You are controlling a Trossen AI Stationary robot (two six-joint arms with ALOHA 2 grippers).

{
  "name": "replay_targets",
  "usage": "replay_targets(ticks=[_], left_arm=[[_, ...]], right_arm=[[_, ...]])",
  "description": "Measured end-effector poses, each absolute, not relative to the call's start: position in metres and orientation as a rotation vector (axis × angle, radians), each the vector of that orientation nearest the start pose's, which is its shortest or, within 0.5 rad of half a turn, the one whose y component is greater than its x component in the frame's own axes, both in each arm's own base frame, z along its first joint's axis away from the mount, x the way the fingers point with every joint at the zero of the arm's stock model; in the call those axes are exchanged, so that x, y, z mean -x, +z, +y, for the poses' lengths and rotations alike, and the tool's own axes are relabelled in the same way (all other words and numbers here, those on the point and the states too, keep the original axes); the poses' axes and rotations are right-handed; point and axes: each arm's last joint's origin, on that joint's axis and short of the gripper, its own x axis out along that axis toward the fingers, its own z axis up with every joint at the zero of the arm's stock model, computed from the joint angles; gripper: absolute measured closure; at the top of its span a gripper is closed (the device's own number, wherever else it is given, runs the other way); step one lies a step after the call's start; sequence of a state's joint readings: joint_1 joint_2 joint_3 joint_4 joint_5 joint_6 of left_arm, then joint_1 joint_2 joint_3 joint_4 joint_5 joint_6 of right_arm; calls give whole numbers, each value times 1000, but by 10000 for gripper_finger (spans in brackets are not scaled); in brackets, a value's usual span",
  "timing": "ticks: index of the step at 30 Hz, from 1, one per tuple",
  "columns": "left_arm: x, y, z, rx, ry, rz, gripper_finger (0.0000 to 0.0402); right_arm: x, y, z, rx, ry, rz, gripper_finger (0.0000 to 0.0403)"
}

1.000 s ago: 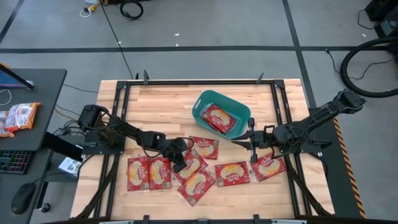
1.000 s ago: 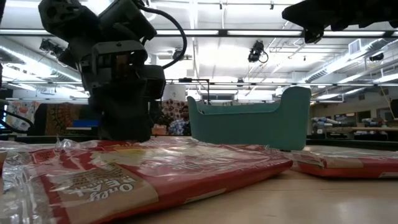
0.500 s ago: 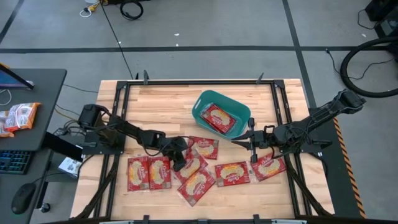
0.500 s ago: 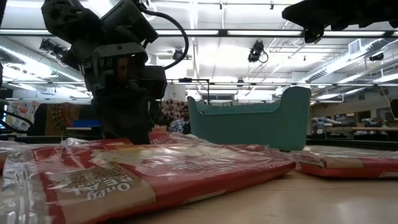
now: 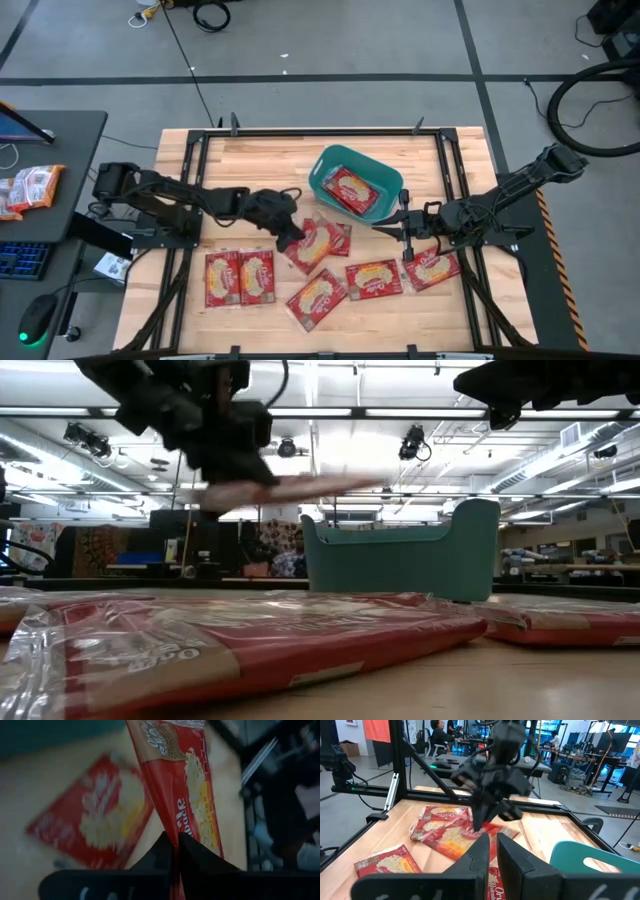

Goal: Sort popcorn bags into baskets
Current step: Put the red popcorn bag into the green bin

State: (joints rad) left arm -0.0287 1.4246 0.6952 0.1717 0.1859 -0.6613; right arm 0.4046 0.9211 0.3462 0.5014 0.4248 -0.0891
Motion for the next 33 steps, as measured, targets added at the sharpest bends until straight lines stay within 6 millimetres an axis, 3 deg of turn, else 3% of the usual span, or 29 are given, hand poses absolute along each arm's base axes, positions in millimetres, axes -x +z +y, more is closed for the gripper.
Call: replay_targets(ticks=[7,14,20,27,33], left_arm=[[-289,213,-8,643,70,445,382],[-302,254,-8,430,139,538,382],[-309,290,12,257,238,616,381],[-341,308,28,76,218,650,381],[-370,322,37,-191,179,703,381]], right_arm=[[-182,224,65,119,-18,68,362],[-182,224,65,118,-18,66,362],[-182,225,65,123,-18,58,362],[-183,226,65,134,-18,44,362],[-183,225,65,139,-18,53,362]])
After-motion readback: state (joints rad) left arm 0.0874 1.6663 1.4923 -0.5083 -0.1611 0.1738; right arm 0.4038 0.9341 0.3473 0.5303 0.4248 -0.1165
